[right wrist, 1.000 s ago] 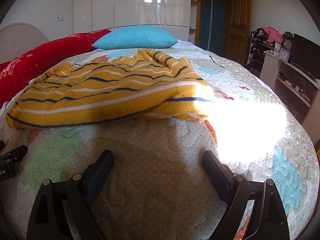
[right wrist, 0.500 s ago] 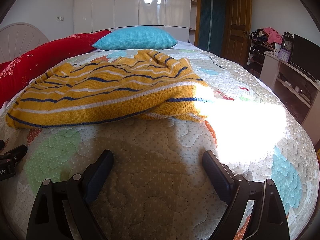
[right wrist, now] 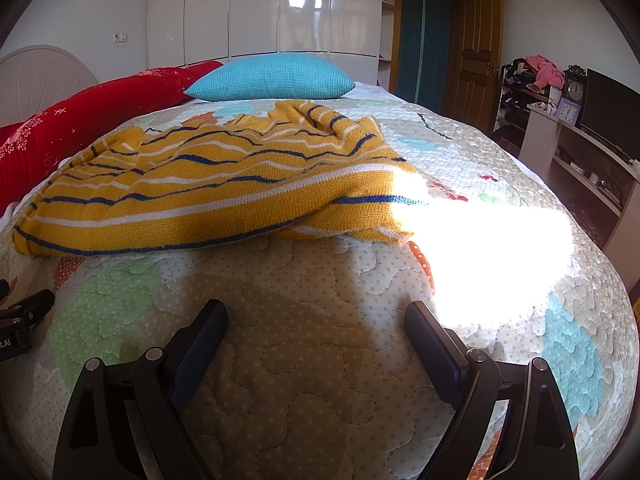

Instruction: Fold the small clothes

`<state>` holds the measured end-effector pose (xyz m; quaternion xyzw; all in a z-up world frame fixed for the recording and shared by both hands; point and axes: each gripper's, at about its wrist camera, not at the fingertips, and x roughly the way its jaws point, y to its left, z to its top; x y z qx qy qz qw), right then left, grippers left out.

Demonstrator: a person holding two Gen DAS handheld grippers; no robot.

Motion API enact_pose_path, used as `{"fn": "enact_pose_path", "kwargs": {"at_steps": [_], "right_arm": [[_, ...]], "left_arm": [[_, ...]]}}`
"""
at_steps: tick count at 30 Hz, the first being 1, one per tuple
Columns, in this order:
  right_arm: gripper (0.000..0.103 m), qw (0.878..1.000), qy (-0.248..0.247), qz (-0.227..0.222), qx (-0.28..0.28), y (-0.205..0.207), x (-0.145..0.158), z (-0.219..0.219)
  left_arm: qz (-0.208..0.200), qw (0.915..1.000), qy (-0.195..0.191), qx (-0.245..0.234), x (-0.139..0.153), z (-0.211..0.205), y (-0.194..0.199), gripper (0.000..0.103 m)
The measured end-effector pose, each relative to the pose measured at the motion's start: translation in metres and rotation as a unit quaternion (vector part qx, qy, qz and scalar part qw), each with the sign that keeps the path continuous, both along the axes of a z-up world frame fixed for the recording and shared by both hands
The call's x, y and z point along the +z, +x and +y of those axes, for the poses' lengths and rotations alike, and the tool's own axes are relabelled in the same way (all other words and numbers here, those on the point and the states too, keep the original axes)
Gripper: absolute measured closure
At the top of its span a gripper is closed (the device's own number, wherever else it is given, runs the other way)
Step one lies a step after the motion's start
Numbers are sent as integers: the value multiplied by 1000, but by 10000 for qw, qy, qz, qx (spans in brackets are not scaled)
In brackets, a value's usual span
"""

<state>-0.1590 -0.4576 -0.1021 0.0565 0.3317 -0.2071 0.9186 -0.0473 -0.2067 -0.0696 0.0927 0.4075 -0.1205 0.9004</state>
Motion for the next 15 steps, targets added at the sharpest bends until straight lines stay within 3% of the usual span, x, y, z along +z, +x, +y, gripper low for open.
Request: {"fn": "enact_pose_path", "kwargs": {"at_steps": [15], "right_arm": [[10, 10000, -3, -3, -6, 0, 0, 1]], "left_arm": [[-3, 10000, -3, 11, 0, 0, 0, 0]]}}
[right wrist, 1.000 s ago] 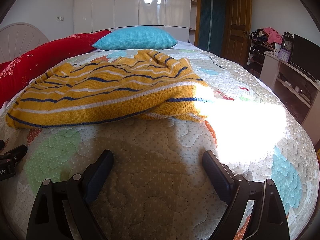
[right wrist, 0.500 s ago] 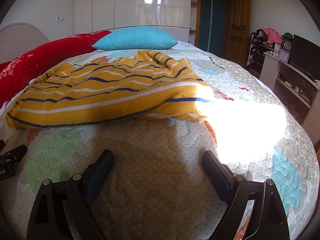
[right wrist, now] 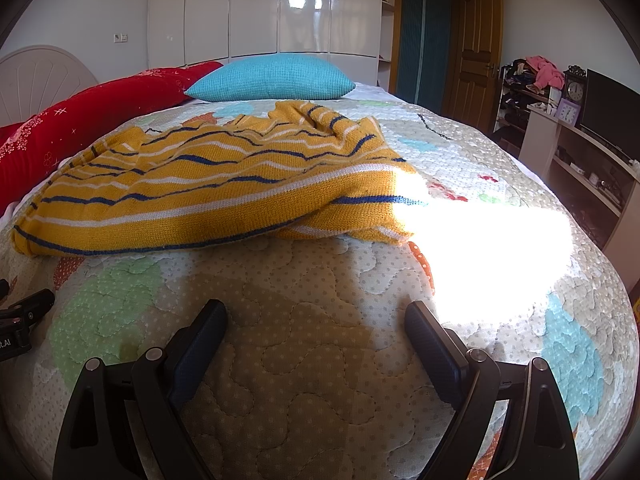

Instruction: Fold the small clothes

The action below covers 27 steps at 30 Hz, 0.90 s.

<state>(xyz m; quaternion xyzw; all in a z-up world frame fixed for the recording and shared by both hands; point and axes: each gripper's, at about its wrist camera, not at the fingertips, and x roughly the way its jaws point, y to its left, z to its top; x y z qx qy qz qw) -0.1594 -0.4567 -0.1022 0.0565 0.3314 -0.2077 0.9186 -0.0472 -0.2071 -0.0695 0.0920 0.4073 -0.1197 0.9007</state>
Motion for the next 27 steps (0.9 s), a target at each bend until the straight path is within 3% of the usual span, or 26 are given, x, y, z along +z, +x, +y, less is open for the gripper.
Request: {"fn": "enact_pose_path", "kwargs": {"at_steps": [13, 27], "right_arm": [[10, 10000, 0, -28, -7, 0, 1, 1], [10, 9999, 21, -107, -18, 1, -1, 4]], "left_arm": [[78, 10000, 38, 42, 3, -3, 2, 0], [721, 9971, 150, 204, 6, -8, 22, 0]]}}
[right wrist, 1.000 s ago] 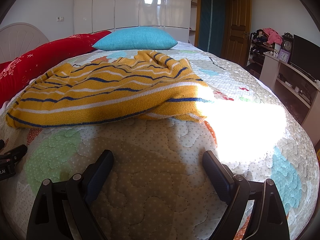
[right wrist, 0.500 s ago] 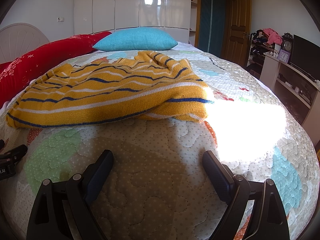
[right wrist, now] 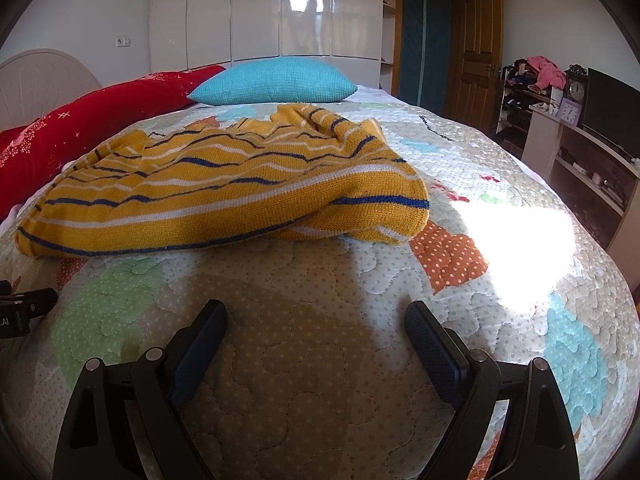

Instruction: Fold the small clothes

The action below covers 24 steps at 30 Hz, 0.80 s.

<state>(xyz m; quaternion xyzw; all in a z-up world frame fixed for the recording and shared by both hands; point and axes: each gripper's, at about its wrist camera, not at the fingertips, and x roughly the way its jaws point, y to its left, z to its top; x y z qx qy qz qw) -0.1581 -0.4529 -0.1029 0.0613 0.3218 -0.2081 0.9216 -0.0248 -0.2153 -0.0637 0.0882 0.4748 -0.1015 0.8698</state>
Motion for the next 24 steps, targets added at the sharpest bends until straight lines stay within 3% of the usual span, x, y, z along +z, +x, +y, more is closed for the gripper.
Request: {"fn": "enact_pose_path", "kwargs": {"at_steps": [8, 14, 24], "right_arm": [[10, 10000, 26, -48, 20, 1, -2, -1], [10, 10000, 24, -42, 38, 1, -3, 1], [6, 9973, 394, 602, 125, 21, 11, -4]], "left_arm": [[327, 9994, -42, 129, -1, -2, 11, 0], [281, 9994, -60, 207, -1, -2, 9, 0], [159, 9996, -146, 160, -1, 0, 4, 0]]}}
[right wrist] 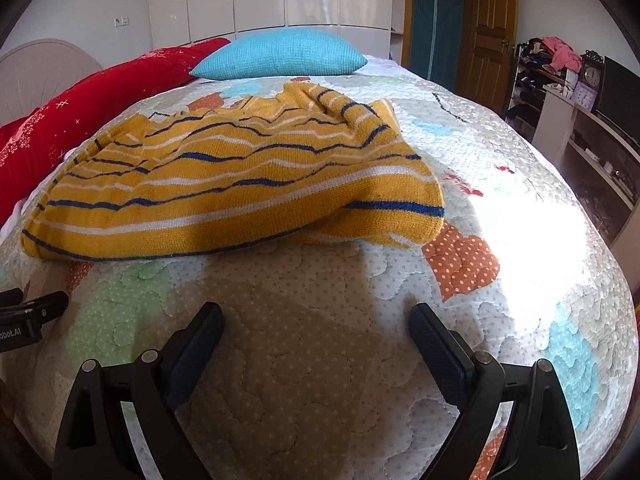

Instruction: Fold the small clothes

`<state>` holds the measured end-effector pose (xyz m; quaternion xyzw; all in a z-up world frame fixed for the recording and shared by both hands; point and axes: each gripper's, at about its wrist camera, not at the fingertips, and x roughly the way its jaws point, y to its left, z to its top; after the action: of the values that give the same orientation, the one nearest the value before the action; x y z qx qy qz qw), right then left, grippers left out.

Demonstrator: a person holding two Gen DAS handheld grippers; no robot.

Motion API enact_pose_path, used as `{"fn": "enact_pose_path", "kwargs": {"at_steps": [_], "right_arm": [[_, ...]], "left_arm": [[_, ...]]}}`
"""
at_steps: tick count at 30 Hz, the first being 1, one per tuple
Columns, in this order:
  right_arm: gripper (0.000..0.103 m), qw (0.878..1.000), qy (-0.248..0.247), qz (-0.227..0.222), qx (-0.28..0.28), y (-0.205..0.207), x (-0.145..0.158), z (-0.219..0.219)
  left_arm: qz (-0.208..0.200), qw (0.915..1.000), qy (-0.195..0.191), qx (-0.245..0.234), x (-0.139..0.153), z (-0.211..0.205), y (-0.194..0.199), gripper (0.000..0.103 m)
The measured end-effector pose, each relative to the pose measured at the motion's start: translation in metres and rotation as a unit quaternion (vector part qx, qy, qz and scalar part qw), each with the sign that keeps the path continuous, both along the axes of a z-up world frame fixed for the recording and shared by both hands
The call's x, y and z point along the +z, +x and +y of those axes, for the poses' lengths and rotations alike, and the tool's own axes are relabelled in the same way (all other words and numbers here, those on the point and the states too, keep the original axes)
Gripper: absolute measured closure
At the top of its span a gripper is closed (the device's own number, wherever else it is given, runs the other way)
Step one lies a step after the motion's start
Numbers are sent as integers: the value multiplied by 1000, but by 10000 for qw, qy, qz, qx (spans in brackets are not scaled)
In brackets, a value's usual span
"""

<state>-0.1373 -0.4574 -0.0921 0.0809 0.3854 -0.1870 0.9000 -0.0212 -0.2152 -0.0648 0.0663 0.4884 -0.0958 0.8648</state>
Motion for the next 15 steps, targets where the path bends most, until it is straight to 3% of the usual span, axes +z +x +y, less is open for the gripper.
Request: {"fn": "enact_pose_path", "kwargs": {"at_steps": [15], "right_arm": [[1, 9991, 156, 365, 120, 52, 1, 13]], "left_arm": [[208, 9997, 73, -46, 1, -1, 3, 0]]}}
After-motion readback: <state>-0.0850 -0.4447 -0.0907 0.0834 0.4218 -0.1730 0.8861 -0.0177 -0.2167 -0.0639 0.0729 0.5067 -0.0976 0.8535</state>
